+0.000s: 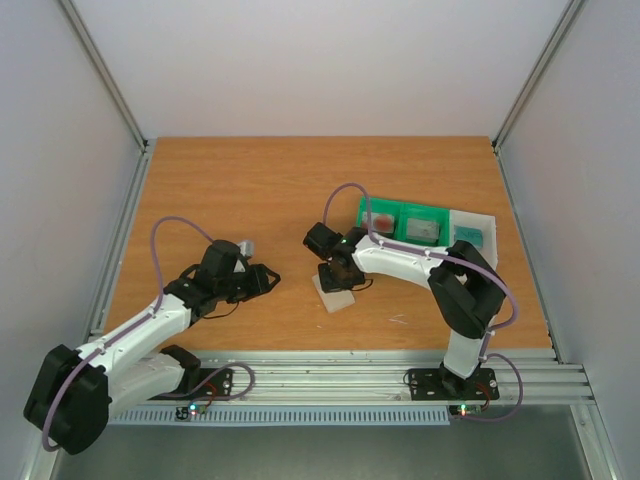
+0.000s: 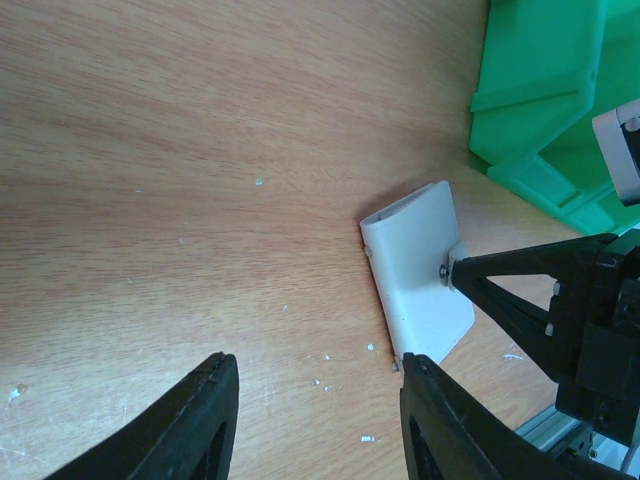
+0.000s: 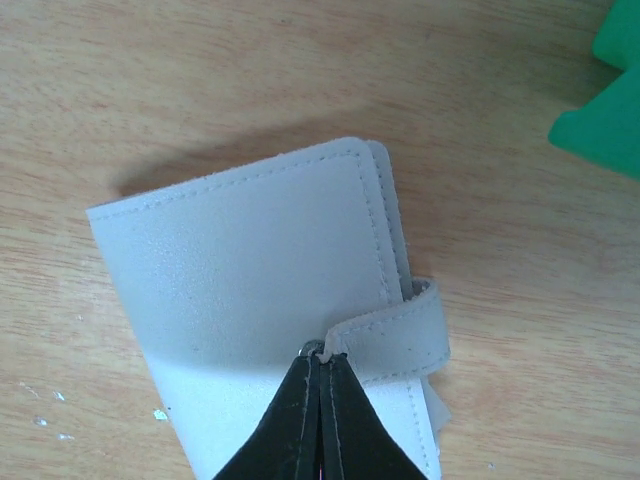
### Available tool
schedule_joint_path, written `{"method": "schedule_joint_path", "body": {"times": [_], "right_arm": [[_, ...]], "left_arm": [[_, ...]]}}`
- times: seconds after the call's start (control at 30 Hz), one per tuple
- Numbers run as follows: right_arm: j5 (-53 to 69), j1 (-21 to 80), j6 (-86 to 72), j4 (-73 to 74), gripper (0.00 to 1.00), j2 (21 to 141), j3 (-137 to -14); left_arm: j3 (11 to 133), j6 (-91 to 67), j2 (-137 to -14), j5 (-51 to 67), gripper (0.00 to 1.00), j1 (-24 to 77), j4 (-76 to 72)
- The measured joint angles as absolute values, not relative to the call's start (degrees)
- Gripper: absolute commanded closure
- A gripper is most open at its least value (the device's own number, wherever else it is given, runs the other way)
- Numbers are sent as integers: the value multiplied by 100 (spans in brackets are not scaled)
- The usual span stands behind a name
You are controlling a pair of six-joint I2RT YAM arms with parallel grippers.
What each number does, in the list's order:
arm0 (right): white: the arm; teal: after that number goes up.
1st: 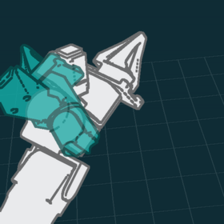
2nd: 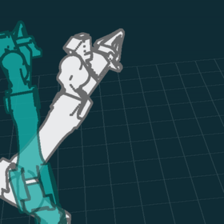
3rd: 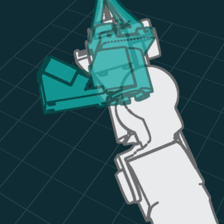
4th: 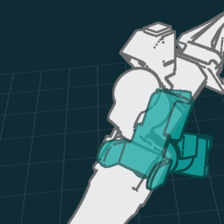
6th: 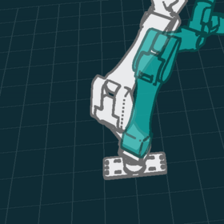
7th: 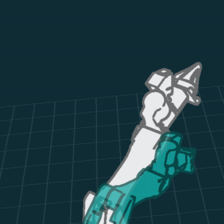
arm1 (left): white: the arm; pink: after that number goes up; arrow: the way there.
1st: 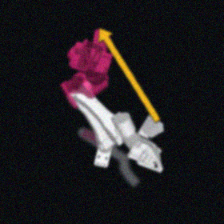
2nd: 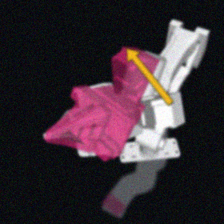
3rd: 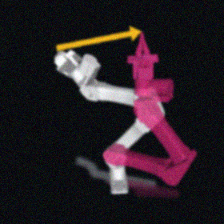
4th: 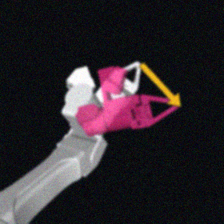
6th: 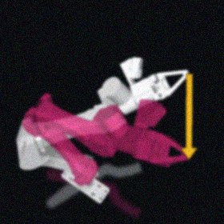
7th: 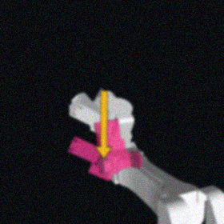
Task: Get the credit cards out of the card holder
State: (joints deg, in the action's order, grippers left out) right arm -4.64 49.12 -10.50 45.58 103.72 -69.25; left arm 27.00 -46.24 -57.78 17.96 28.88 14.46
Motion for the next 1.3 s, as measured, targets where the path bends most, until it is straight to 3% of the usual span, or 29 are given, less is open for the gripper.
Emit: {"method": "schedule_joint_path", "body": {"times": [0.27,0.47,0.83,1.13,1.3], "right_arm": [[-360,4919,-1050,4442,97,10206,-6726],[-340,4919,-950,4386,79,10158,-6667],[-349,4919,-609,4351,63,10154,-6742],[-416,4919,-523,4370,63,10335,-6768],[-576,4919,-515,4456,74,10346,-6770]], "left_arm": [[2698,-4619,-5850,1817,55,2891,1446],[2698,-4626,-5859,1863,55,2888,1435],[2698,-4648,-5859,1874,55,2891,1428],[2698,-4648,-5874,1874,55,2891,1404],[2698,-4648,-5894,1874,55,2891,1393]]}}
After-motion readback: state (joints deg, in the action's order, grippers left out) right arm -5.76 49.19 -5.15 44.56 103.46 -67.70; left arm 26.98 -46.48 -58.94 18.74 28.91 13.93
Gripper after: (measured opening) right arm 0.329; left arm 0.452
